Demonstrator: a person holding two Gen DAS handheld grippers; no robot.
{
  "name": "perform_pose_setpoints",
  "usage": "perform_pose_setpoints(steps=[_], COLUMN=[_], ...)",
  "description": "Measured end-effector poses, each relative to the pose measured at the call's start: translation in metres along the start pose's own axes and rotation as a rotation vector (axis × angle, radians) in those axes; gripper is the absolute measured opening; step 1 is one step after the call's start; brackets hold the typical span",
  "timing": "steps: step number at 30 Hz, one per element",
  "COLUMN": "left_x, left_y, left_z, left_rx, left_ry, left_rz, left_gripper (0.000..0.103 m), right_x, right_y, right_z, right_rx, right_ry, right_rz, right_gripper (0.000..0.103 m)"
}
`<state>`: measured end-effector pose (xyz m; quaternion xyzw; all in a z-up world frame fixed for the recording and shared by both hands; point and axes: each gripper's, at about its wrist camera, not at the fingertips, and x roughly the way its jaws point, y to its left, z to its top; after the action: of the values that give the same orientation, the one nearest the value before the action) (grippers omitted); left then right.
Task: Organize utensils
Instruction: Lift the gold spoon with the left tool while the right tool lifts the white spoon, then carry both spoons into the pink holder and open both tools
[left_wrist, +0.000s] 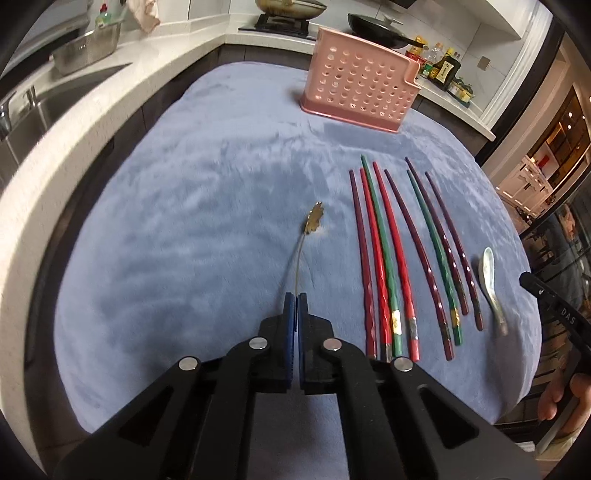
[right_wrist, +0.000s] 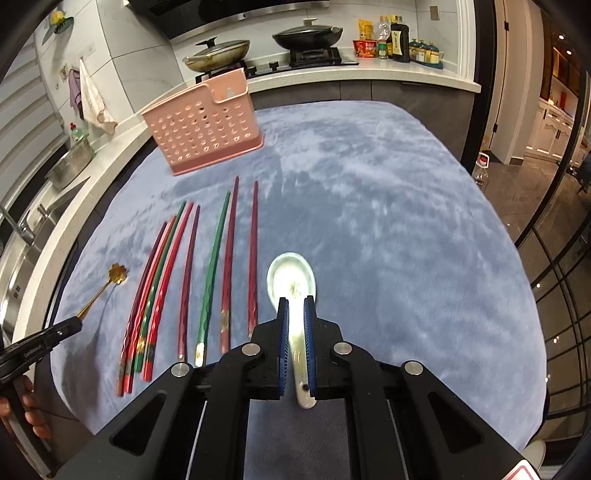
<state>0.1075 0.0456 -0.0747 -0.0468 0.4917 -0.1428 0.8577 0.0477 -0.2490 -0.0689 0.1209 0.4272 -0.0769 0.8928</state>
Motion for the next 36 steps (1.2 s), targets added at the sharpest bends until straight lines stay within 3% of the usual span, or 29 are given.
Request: perform_pose_setpoints(steps=[5, 6, 8, 9, 13, 20, 24, 27, 32, 36], left_x=[-0.008, -0.009, -0.011, -0.011, -0.009, -0.008, -0.008, -0.007, -0.006, -0.008], left_y=[-0.001, -0.001, -0.002, -0.002, -0.004, -0.006, -0.006, -0.007, -0.006, -0.006], left_z=[0.009, 0.01, 0.011, 0.011, 0.008, 0.005, 0.004, 0.004, 0.002, 0.001], left_rx=[0.015, 0.015, 0.016, 0.015, 0.02, 0.022, 0.021, 0.019, 0.021, 0.017], left_ry=[-0.026, -0.028, -0.029, -0.028, -0.019, -0.01, -0.012, -0.007, -0.002, -0.001], left_rz=[0.002, 0.001, 0.003, 0.002, 0.0, -0.002, -0.003, -0.003, -0.002, -0.005], left_gripper=[0.001, 0.001, 0.001, 0.001, 0.001, 0.001, 0.001, 0.001, 0.001, 0.001], right_x=[0.006, 0.008, 0.012, 0.014, 0.027, 0.033, 0.027, 0.031, 0.037, 0.029], right_y=[-0.007, -0.009, -0.015, -0.016, -0.022, -0.026, -0.037, -0.047, -0.053, -0.042], right_z=[0.003, 0.0, -0.009, -0.014, -0.034, -0.041, -0.039, -0.039, -0.045, -0.041], right_rx=[0.025, 0.036, 0.07, 0.084, 0.136, 0.181, 0.263, 0.332, 0.367, 0.302], right_ry=[0.031, 0.04, 0.08, 0.098, 0.176, 0.185, 0.188, 0.2, 0.216, 0.192], right_rz=[0.017, 0.021, 0.038, 0.052, 0.105, 0.145, 0.229, 0.273, 0.302, 0.268], right_gripper=[0.004, 0.007, 0.023, 0.024, 0.023, 0.019, 0.026, 0.026, 0.016, 0.012])
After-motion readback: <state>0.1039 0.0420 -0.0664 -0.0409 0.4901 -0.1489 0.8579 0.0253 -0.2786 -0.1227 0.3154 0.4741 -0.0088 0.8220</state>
